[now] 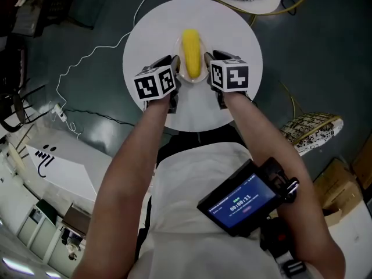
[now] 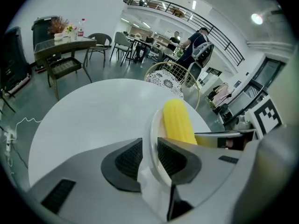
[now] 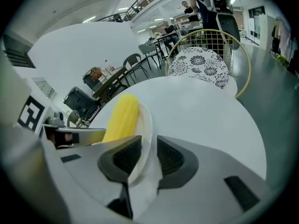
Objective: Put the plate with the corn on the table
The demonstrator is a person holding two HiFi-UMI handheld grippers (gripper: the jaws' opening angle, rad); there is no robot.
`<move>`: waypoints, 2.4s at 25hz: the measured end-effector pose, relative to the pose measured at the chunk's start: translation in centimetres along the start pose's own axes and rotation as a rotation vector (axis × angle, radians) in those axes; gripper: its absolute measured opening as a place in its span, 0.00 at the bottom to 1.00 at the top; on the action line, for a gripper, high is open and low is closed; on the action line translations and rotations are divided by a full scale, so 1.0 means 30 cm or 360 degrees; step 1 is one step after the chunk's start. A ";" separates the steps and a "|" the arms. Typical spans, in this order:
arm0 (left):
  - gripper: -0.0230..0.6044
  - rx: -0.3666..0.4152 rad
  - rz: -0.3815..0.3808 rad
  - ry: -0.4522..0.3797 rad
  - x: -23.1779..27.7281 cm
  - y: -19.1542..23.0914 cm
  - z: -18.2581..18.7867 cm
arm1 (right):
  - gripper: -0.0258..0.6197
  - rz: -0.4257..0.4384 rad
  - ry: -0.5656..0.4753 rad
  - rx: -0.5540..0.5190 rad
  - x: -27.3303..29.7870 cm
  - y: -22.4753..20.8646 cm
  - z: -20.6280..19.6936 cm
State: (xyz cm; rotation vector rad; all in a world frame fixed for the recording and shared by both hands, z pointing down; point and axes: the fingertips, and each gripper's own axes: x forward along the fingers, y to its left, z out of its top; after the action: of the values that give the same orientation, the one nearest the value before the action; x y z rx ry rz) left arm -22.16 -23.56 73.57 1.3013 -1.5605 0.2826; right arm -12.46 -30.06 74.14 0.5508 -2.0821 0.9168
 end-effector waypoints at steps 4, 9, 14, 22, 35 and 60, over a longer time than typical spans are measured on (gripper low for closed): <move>0.16 -0.0039 0.0004 -0.0074 -0.042 0.026 -0.006 | 0.17 -0.0017 -0.0082 0.0065 -0.035 -0.028 0.007; 0.16 0.0006 -0.0073 -0.0231 -0.133 0.003 -0.005 | 0.16 -0.0059 -0.0171 0.0164 -0.116 -0.066 0.001; 0.14 0.0075 -0.0092 -0.0289 -0.228 -0.021 -0.038 | 0.06 -0.0075 -0.0226 0.0164 -0.205 -0.045 -0.040; 0.05 0.0140 -0.0163 -0.0359 -0.405 -0.096 -0.123 | 0.06 0.0012 -0.0295 0.0149 -0.356 0.048 -0.132; 0.05 0.0098 -0.0247 -0.0532 -0.756 -0.068 -0.252 | 0.06 0.0232 -0.0492 0.0037 -0.597 0.320 -0.208; 0.05 0.0391 -0.0574 -0.0664 -1.125 -0.192 -0.463 | 0.06 0.0365 -0.0641 -0.0026 -0.876 0.631 -0.443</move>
State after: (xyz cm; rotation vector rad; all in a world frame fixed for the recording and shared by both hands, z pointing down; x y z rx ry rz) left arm -14.05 3.86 50.17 1.8963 -1.6244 -0.0322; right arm -2.27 -5.79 51.05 0.5281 -2.5551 0.9778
